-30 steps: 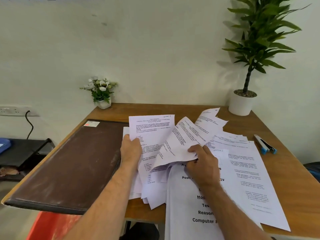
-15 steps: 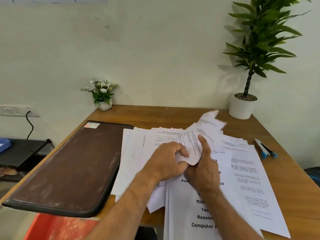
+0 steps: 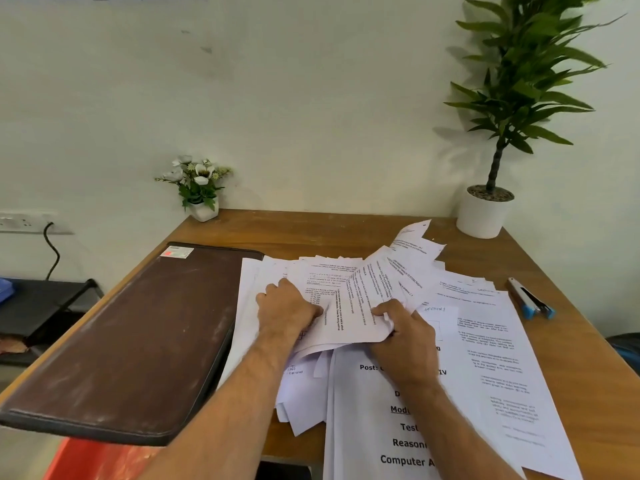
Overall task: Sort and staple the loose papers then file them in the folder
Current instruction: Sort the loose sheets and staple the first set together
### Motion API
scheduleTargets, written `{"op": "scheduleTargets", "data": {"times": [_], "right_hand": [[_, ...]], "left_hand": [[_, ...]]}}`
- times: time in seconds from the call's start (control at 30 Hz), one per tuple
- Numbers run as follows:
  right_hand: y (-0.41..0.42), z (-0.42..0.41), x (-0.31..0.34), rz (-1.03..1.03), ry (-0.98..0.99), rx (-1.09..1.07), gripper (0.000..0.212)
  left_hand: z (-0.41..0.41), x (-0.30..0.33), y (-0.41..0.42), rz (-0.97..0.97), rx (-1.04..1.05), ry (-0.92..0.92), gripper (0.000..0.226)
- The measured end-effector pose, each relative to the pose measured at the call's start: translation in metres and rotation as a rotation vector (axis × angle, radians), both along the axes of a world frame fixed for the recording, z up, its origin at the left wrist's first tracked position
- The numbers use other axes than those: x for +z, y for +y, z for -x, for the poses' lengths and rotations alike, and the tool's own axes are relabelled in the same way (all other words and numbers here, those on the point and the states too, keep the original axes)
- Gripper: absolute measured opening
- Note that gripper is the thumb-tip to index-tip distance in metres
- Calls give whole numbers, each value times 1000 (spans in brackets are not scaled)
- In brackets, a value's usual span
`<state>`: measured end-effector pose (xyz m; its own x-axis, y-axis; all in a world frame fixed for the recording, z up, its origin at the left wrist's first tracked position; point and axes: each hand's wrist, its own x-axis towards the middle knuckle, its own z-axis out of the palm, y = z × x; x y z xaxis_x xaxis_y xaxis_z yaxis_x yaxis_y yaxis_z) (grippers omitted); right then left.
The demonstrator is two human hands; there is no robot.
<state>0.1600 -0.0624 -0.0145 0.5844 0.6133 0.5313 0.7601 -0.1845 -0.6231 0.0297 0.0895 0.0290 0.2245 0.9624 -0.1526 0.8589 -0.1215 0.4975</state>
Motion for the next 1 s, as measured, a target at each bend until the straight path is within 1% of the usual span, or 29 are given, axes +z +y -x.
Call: {"op": "scheduleTargets", "data": {"times": [0.07,0.1,0.13,0.2,0.23,0.3,0.37,0.43,0.53,0.63,0.73,0.8,0.87,0.93,1.0], "right_hand": [[3,0,0,-4,-11,-6,32],[3,0,0,-5,-13,-11,31],[4,-1,0,-8,-12,-13,32],[4,-1,0,-3,2,-9,33],[4,-1,1,3,6,-1,34],[3,0,2,20,-17,31,36],[2,-2,4,38,-42,44,36],[3,-5,6,51,-14,14,33],[1,-9,9,55,52,-37,29],[-1,-8,12,93,33,-49,26],[1,-2,14,117,-16,-30,26],[3,2,12,114,-41,-12,25],[3,3,12,127,-32,-18,25],[3,3,12,127,-25,-25,27],[3,2,12,129,-22,-24,28]], "left_hand": [[-5,3,5,53,74,-95,85],[-5,7,7,91,92,-133,84],[-5,9,9,132,97,-177,75],[-2,10,14,170,96,-281,46],[0,9,14,173,92,-311,35],[4,6,13,141,75,-315,25],[8,4,10,110,89,-321,19],[16,6,11,49,149,-358,22],[34,12,19,-49,230,-428,34],[42,18,18,-103,175,-430,40],[44,17,12,-170,157,-408,35],[47,14,10,-250,138,-370,28],[47,10,8,-343,114,-340,26],[45,11,4,-425,123,-344,26],[44,14,-2,-460,142,-373,25]]}}
